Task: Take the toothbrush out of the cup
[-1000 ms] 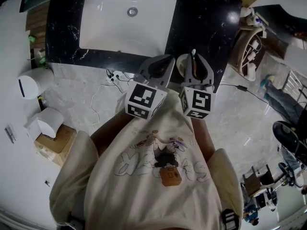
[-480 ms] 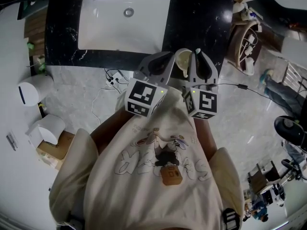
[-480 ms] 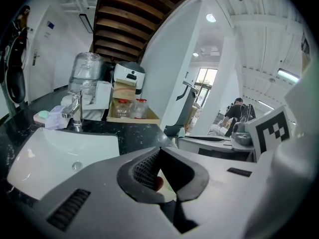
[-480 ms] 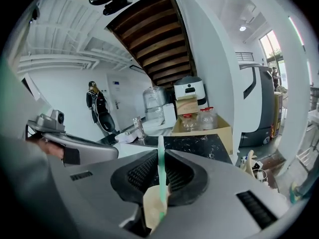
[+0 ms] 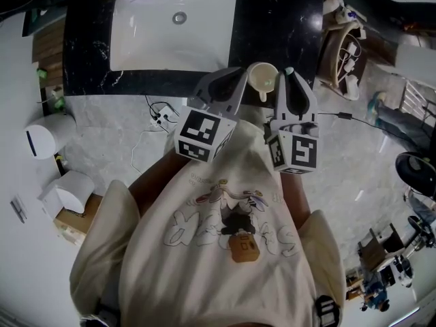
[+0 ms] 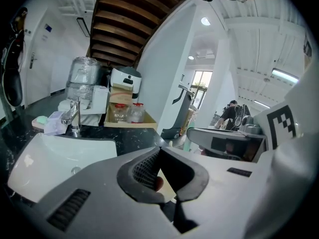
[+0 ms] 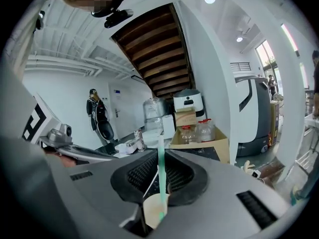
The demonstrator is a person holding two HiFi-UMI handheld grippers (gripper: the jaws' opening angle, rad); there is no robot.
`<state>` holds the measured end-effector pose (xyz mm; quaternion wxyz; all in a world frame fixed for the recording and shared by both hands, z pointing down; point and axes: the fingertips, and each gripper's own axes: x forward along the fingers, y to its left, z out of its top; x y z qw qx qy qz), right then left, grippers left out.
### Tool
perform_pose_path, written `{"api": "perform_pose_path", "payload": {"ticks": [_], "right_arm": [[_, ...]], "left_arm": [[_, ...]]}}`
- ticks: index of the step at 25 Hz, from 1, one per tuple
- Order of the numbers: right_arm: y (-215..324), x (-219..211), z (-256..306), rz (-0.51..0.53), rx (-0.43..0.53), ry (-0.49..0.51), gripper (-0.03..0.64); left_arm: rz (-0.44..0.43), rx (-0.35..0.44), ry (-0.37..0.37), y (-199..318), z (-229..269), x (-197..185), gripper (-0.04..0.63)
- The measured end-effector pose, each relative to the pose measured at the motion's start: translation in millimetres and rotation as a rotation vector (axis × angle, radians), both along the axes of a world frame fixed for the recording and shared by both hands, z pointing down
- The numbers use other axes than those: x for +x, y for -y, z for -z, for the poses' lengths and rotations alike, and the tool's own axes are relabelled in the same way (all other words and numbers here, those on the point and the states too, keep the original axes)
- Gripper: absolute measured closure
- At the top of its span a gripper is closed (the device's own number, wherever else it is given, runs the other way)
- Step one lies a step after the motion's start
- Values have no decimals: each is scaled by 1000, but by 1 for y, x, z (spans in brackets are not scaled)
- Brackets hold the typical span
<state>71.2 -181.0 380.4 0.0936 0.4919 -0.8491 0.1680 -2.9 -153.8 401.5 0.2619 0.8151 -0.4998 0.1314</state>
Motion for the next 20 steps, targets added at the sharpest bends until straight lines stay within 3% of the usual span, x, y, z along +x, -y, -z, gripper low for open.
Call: {"api": "perform_pose_path", "payload": {"ticks": [20], "right_arm": [[-29, 35, 43, -85, 84, 40, 561]], "left_arm": [[-98, 106, -12, -1, 49, 10, 588]]}}
